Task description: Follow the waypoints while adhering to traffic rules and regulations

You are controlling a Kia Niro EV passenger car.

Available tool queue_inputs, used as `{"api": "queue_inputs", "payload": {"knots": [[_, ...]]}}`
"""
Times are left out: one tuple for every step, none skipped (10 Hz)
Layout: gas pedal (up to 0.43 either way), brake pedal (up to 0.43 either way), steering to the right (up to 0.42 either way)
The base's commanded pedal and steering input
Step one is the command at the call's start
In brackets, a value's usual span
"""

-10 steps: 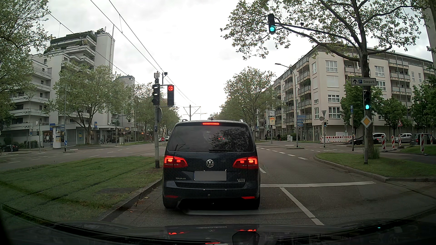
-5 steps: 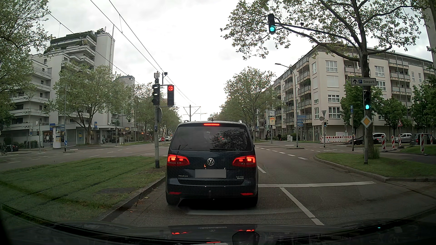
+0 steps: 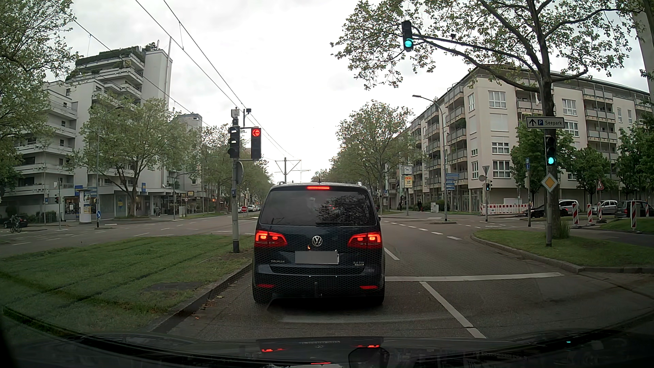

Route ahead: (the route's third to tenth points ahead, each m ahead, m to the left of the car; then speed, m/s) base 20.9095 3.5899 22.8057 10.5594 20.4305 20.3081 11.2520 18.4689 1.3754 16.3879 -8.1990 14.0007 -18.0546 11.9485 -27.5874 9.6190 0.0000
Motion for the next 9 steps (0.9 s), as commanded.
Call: {"api": "queue_inputs", "payload": {"knots": [[0.000, 0.262, -0.004], [0.000, 0.262, -0.004], [0.000, 0.262, -0.004], [0.000, 0.262, -0.004], [0.000, 0.256, -0.004], [0.000, 0.256, -0.004], [0.000, 0.262, -0.004], [0.000, 0.262, -0.004], [0.000, 0.256, -0.004]]}}
